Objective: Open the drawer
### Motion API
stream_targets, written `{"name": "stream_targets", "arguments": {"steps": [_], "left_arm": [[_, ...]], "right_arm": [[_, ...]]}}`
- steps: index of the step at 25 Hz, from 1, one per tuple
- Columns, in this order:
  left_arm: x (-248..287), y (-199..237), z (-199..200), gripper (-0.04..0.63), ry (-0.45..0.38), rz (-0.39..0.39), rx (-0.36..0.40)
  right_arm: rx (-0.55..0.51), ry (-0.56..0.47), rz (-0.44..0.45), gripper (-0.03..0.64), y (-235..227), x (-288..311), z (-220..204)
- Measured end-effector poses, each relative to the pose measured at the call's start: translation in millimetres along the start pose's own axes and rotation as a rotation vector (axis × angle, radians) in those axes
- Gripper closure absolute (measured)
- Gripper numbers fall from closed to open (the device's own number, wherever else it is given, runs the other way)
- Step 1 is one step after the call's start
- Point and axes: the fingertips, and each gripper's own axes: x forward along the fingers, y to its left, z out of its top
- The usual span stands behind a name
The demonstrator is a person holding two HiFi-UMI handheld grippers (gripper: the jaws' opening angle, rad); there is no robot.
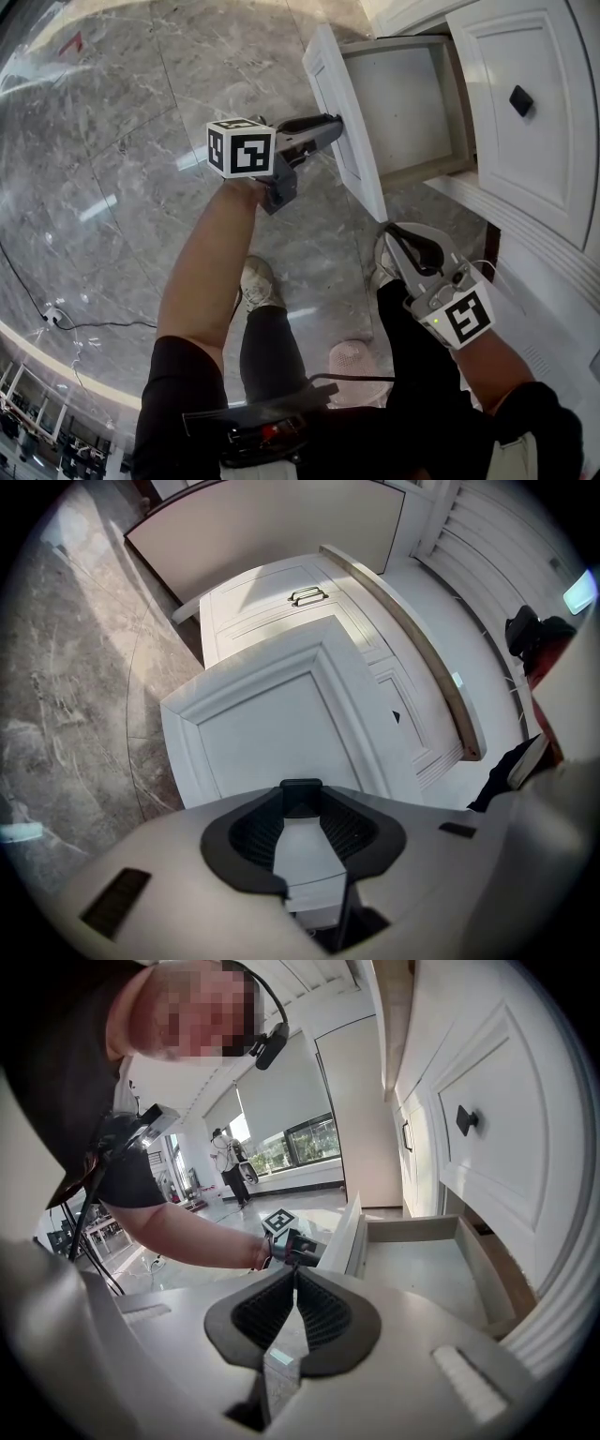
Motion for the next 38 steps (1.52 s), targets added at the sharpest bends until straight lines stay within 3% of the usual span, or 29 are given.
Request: {"name": "stream_targets", "arguments": {"steps": [28,33,38], "left_arm": [[-6.4,3.5,-1.0,0.474,-0.021,-0.037,-0.014],[-12.9,8.6,-6.2,0.474,-0.058,0.037,-0.001],[-54.1,6.2,-23.2,0.462,-0.138,0.133,-0.03]], "right_arm": [[0.022,-0.001,-0.013,0.615,-3.2,-0.1,-9.8],[0.029,-0.003,0.008,0.615,4.2,5.5,-12.0],[0.037,-0.015,0.036,0.615,12.3,5.0,2.3]]}}
